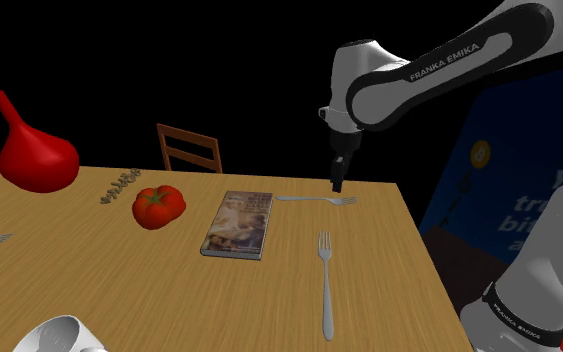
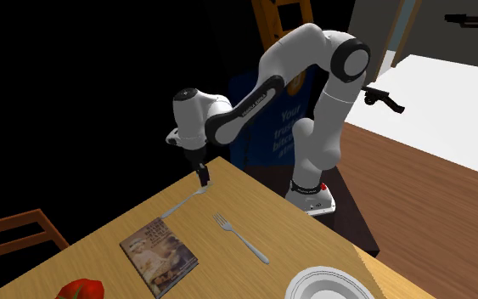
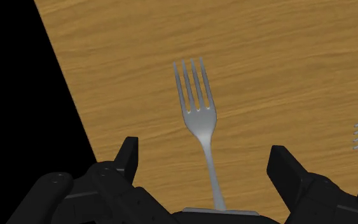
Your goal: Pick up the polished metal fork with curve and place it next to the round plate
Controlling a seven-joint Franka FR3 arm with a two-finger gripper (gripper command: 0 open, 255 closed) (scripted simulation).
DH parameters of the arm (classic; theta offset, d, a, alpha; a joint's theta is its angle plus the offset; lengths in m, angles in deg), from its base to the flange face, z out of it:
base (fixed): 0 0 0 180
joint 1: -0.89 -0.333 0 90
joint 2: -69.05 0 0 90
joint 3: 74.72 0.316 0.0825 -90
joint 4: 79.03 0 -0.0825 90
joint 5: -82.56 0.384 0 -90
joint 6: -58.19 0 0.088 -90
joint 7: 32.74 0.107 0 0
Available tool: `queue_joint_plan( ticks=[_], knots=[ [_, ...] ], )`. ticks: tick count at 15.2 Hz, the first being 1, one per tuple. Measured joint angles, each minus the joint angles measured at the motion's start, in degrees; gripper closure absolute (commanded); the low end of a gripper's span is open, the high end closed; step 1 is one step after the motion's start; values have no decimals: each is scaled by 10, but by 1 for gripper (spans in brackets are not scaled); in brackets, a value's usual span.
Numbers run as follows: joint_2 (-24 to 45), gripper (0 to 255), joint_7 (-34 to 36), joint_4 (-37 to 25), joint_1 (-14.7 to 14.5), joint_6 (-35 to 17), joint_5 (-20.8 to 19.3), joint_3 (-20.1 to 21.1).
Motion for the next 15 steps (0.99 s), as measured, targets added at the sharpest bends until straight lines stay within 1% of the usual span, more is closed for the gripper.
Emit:
queue_joint_plan(
  ticks=[1, 4, 9, 15],
  knots=[
    [21, 0, -12, -4, -3, -13, 0, 0],
    [49, 0, -21, -3, -7, -38, 0, 2],
    [76, 0, -22, 13, -7, -81, -2, 2],
    [79, 0, -23, 17, -6, -88, -2, 1]
  ],
)
